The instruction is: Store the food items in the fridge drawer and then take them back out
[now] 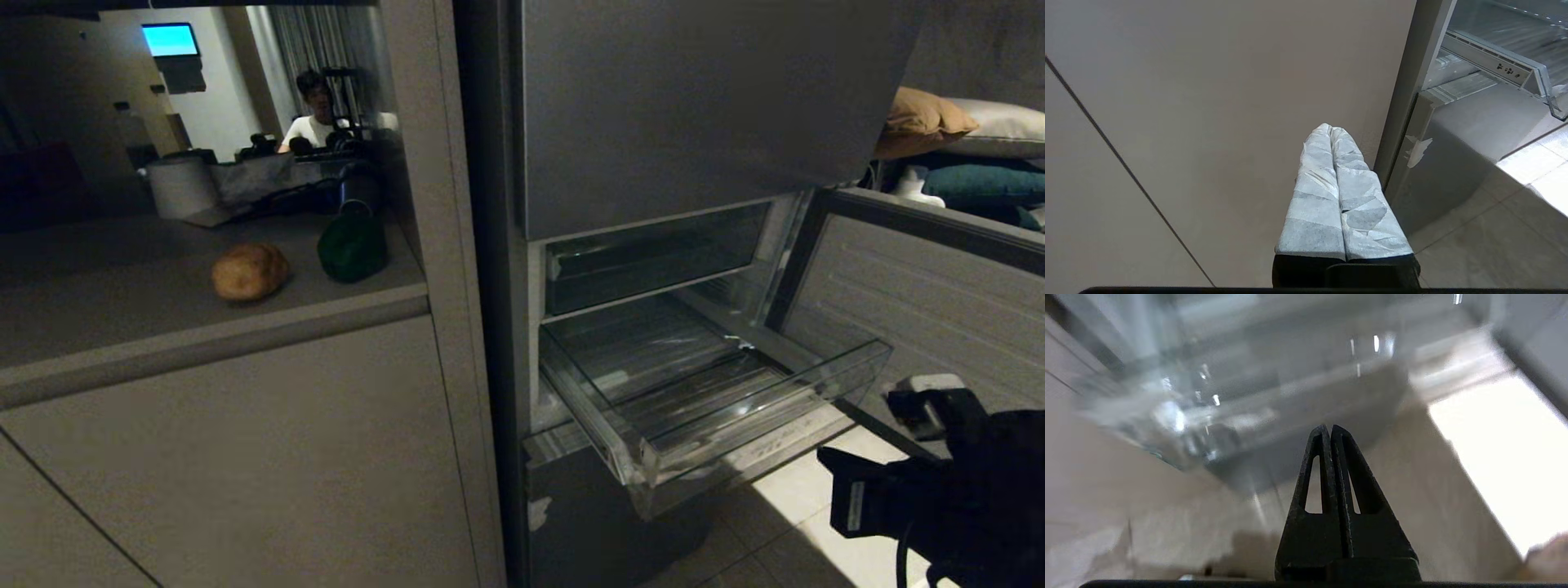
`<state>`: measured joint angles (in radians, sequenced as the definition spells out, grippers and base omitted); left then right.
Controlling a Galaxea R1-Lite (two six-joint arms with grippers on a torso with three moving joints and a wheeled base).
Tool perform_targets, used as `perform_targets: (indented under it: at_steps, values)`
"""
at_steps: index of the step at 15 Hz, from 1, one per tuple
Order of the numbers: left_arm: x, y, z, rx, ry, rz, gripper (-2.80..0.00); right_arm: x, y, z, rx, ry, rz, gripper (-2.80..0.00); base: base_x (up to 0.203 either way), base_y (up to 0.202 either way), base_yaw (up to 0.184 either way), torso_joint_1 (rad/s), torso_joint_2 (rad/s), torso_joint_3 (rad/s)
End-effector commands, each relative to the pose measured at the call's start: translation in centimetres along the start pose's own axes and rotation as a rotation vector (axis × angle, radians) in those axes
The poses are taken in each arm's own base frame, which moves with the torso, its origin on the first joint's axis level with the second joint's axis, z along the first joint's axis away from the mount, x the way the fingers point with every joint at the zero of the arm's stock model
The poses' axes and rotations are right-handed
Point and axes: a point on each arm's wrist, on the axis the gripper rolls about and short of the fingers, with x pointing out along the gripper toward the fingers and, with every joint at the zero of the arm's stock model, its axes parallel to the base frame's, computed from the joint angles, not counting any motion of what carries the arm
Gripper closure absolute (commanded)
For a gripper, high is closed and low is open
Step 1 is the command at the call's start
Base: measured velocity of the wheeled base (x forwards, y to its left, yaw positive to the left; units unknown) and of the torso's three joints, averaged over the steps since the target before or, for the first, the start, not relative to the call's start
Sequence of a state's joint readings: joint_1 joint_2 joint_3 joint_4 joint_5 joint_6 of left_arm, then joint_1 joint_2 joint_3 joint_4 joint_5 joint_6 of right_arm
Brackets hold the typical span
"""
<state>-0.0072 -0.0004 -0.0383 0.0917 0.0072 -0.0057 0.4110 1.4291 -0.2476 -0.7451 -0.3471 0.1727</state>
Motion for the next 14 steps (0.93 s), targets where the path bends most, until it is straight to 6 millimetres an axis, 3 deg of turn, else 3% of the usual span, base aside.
perform_targets:
  at_steps: [1,8,11,14]
  values:
    - [0.0,0.0,0.0,0.0,0.001,0.0,0.0,3.5,0.3,-1.7,-0.014,0.143,-0.028,0.0,0.0,0.0,0.0,0.0,0.0,0.0]
    - [0.0,0.0,0.0,0.0,0.001,0.0,0.0,8.8,0.8,-2.9,0.038,0.28,0.088,0.0,0.0,0.0,0.0,0.0,0.0,0.0]
    - [0.0,0.0,0.0,0.0,0.001,0.0,0.0,11.3,1.1,-2.6,0.055,0.21,0.144,0.0,0.0,0.0,0.0,0.0,0.0,0.0]
    - [0.0,0.0,0.0,0.0,0.001,-0.001,0.0,14.7,1.1,-3.6,0.025,0.158,0.145,0.0,0.0,0.0,0.0,0.0,0.0,0.0]
